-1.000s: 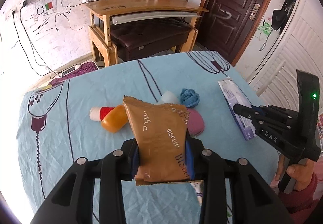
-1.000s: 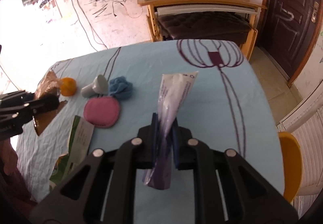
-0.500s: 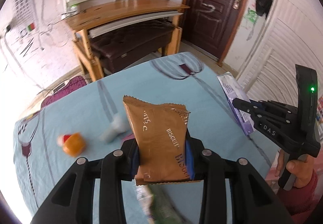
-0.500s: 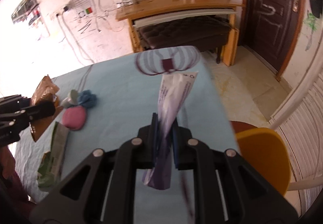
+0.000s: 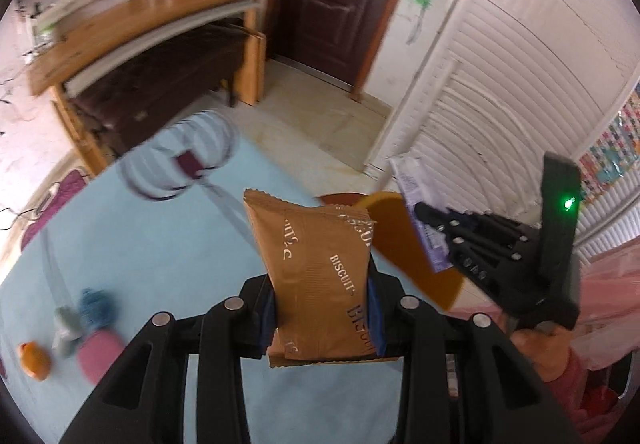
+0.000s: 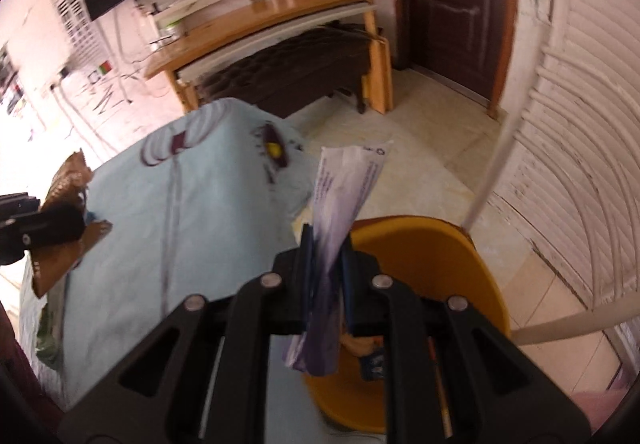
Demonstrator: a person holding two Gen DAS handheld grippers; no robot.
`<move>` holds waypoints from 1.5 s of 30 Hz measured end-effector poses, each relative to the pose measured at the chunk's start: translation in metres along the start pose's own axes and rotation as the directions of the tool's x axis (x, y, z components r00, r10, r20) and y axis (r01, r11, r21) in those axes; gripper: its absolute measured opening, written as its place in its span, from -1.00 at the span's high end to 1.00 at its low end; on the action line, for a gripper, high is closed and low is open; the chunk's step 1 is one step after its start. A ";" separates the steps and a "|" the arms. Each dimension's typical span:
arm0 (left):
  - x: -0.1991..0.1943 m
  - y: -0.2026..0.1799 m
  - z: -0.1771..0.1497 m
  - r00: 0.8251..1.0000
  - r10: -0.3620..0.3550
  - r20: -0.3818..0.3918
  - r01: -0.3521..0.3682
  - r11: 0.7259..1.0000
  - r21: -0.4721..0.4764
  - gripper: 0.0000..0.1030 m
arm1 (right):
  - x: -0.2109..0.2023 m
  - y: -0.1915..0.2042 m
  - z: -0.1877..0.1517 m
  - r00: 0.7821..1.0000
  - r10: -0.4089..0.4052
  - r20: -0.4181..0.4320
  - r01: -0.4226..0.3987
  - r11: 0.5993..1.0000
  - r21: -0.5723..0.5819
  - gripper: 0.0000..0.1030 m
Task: Collect trash
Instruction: 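Open both tools over the yellow bin to drop the packet and tube, then move both tools back over the remaining trash on the bed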
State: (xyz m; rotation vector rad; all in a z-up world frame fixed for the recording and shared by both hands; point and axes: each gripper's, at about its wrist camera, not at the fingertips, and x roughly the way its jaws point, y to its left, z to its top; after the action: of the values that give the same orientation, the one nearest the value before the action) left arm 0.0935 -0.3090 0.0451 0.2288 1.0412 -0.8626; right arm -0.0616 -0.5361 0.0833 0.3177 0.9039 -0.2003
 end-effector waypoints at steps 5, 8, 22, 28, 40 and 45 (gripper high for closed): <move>0.035 -0.027 0.018 0.996 -0.064 -0.056 0.065 0.998 0.009 0.38 | 0.013 -0.031 -0.008 0.999 -0.005 -0.032 0.007 0.998 0.056 0.76; 0.057 -0.041 0.027 0.991 -0.089 -0.096 0.091 0.996 0.015 0.38 | 0.022 -0.044 -0.015 0.999 -0.004 -0.050 0.008 0.996 0.092 0.76; 0.105 -0.086 0.039 0.983 -0.100 -0.155 0.106 0.994 0.030 -0.45 | 0.039 -0.086 -0.031 0.995 0.036 -0.089 -0.017 0.980 0.198 0.73; 0.103 -0.082 0.041 0.985 -0.094 -0.146 0.095 0.995 0.000 -0.45 | 0.041 -0.088 -0.034 0.994 0.059 -0.094 -0.038 0.976 0.213 0.01; 0.045 -0.021 0.024 0.996 -0.085 -0.034 0.081 0.990 -0.116 -0.46 | 0.034 -0.063 -0.027 0.993 0.088 -0.073 -0.073 0.980 0.186 -0.27; 0.012 0.017 0.015 0.998 -0.048 0.033 0.053 0.980 -0.193 -0.46 | 0.027 -0.028 -0.013 0.993 0.109 -0.045 -0.102 0.985 0.139 -0.48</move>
State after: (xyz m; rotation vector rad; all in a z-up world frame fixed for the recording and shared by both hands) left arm 0.1181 -0.3122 0.0389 0.0255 1.1005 -0.8014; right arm -0.0639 -0.5585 0.0493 0.4984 0.9243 -0.1564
